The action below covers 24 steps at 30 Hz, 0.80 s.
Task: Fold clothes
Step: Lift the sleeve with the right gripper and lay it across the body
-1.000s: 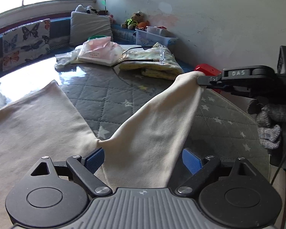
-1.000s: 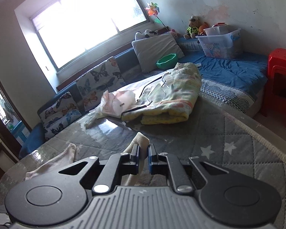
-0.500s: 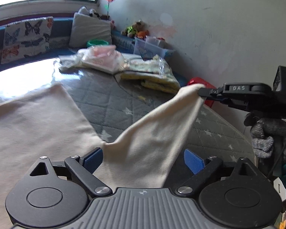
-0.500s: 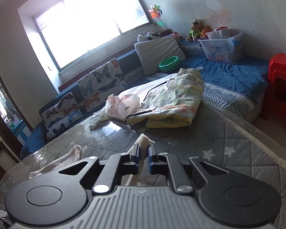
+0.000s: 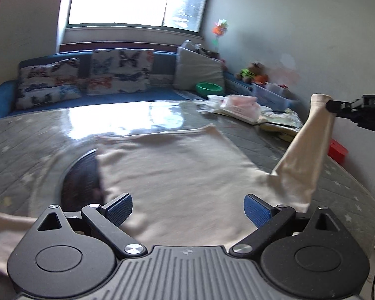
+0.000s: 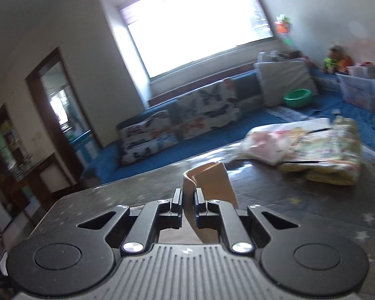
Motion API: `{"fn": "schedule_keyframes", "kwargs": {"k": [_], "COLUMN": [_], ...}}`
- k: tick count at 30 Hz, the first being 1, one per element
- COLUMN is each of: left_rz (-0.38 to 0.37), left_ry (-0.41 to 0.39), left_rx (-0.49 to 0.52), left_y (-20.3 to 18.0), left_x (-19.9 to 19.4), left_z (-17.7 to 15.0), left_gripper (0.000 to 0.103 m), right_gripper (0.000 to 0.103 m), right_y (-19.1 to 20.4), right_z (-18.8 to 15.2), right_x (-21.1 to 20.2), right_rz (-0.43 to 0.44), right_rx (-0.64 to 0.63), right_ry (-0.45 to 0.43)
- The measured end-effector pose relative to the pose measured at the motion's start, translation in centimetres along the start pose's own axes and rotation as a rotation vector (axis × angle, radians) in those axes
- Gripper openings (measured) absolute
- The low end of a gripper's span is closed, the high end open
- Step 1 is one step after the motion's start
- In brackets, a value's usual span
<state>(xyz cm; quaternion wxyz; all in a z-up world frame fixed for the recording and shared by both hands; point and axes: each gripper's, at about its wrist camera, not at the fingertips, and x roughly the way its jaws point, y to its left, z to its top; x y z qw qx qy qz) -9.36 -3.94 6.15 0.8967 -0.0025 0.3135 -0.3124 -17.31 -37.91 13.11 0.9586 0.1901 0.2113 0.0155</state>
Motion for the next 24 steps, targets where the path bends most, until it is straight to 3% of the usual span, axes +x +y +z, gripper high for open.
{"fn": "schedule_keyframes", "kwargs": {"k": [4,13,19,24], "left_rz": [0.054,0.104,0.104,0.093], "left_ry": [-0.019,-0.025,-0.035,-0.038], "left_rx": [-0.066,-0.16,-0.176,-0.154], "left_y": [3.6,7.2,7.4,6.7], "left_x": [-2.3,-4.8,-5.2,-5.1], "left_z": [-1.2,-3.7,-4.0,-3.5], "left_gripper": [0.098,0.098,0.098,0.098], "right_gripper": [0.008,0.008,0.009,0.014], "right_y": [4.7,11.5,13.5,12.9], "right_z": [-1.6,-8.7,-11.6,-10.7], "right_x": [2.7,9.9,11.8,10.4], "right_rz": [0.073,0.148,0.198,0.213], "right_rx": [-0.058,-0.127,-0.154,-0.186], "right_ry": [0.058,0.285,0.383,0.381]}}
